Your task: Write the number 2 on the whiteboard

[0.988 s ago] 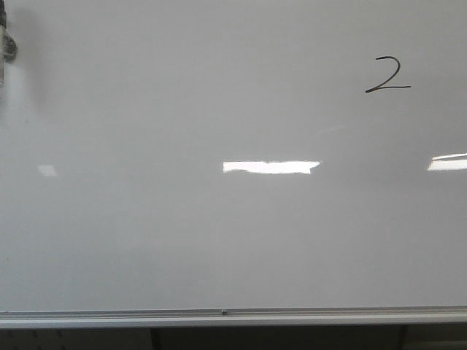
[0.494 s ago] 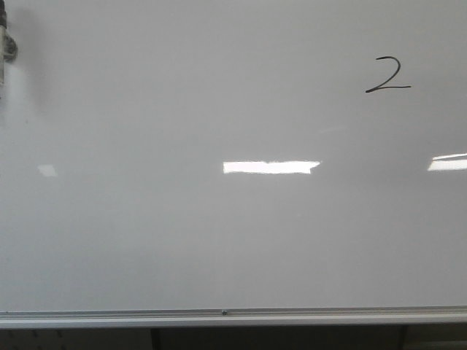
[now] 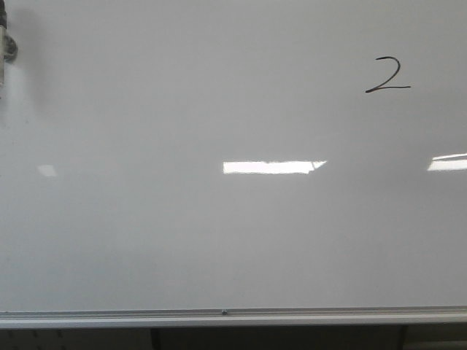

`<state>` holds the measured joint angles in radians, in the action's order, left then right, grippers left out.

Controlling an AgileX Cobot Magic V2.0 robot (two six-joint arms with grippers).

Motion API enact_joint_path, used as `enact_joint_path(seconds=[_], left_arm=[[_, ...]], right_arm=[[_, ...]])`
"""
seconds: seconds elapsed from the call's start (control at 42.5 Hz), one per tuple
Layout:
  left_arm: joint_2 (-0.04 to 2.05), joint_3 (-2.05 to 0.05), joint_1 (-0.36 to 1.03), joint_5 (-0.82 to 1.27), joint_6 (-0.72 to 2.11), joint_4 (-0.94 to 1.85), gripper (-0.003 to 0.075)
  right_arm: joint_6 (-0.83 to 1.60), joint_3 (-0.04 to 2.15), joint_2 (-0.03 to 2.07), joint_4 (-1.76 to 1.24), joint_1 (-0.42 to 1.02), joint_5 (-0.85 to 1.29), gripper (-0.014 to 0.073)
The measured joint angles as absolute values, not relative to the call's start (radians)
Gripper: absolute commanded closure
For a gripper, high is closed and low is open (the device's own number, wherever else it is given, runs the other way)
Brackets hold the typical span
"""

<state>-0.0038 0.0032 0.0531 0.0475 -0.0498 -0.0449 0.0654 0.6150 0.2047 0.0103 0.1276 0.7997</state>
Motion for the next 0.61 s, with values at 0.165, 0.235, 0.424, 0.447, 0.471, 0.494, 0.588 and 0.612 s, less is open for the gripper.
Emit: enact_joint_path(seconds=[0.165,0.235,0.424,0.447,0.471,0.494,0.588,0.612], left_arm=[[-0.004,0.003,0.053,0.047,-0.049,-0.045,0.0741],[-0.004,0.003,0.053,0.047,-0.049,-0.045,0.0741],[-0.004,0.003,0.053,0.047,-0.049,-0.045,0.0741],[-0.004,0.003,0.053,0.047,-0.049,-0.045,0.0741],[-0.004,0.003,0.053,0.047,-0.049,-0.045,0.0741],[-0.004,0.003,0.053,0.047,-0.049,-0.045,0.0741],[-0.004,0.003,0.053,0.047,-0.049,-0.045,0.0741],[-0.004,0.003,0.053,0.047,-0.049,-0.045,0.0741]], right_arm=[[0.082,0.393,0.107,-0.007,0.012,0.55,0.0663],[0.084,0.307,0.068,-0.007,-0.011,0.458,0.0663],[0.086,0.126,0.006,-0.01,-0.019,0.27,0.0663],[0.086,0.108,0.002,-0.01,-0.019,0.25,0.0663],[0.086,0.09,-0.003,-0.01,-0.021,0.225,0.0663],[0.086,0.074,-0.006,-0.01,-0.021,0.206,0.0663],[0.086,0.002,-0.01,-0.01,-0.024,0.134,0.0663],[0.086,-0.008,-0.01,-0.01,-0.026,0.12,0.0663]])
